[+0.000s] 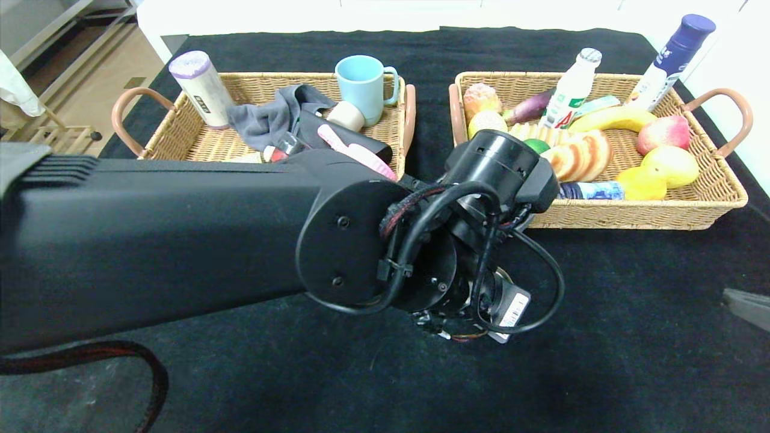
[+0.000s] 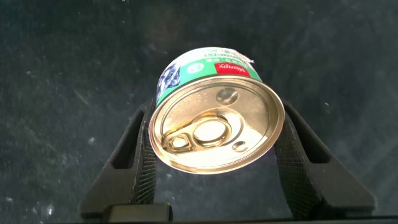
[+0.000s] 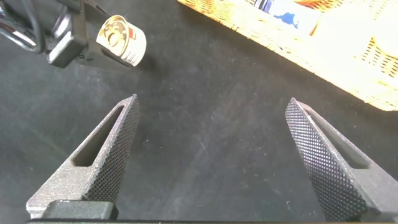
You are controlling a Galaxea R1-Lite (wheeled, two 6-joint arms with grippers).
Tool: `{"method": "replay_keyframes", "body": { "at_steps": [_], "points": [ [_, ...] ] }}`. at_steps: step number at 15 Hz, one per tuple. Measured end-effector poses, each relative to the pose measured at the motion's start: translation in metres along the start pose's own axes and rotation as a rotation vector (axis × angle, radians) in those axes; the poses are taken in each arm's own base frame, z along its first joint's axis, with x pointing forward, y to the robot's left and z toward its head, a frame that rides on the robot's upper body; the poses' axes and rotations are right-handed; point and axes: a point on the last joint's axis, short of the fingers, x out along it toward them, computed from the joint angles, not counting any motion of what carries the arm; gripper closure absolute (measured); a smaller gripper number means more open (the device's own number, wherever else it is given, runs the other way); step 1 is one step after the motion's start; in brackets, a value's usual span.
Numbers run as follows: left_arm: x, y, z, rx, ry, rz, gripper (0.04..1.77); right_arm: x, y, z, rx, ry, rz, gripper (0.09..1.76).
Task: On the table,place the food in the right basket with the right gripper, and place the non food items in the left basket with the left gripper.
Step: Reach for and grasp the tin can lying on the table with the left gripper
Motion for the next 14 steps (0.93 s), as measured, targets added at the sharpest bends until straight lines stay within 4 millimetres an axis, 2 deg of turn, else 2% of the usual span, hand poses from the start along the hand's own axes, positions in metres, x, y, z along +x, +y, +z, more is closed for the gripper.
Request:
{"method": "replay_keyframes", "body": {
  "at_steps": [4,9,14],
  "points": [
    [0.0059,0.0018,0.0003,-0.005,0.004,0.011,0.69,0.0046,-0.0012,0.0000,0.002,0.012,-0.007,0.14],
    [0.0078,0.0014,-0.0005,-0.009,0.008,0.014,0.42,0.0071,-0.0018,-0.0002,0.004,0.020,-0.008,0.14],
    [0.0061,0.0015,-0.0022,-0.003,0.018,0.019,0.27,0.0071,-0.0016,-0.0008,0.003,0.022,-0.003,0.14]
  ]
}}
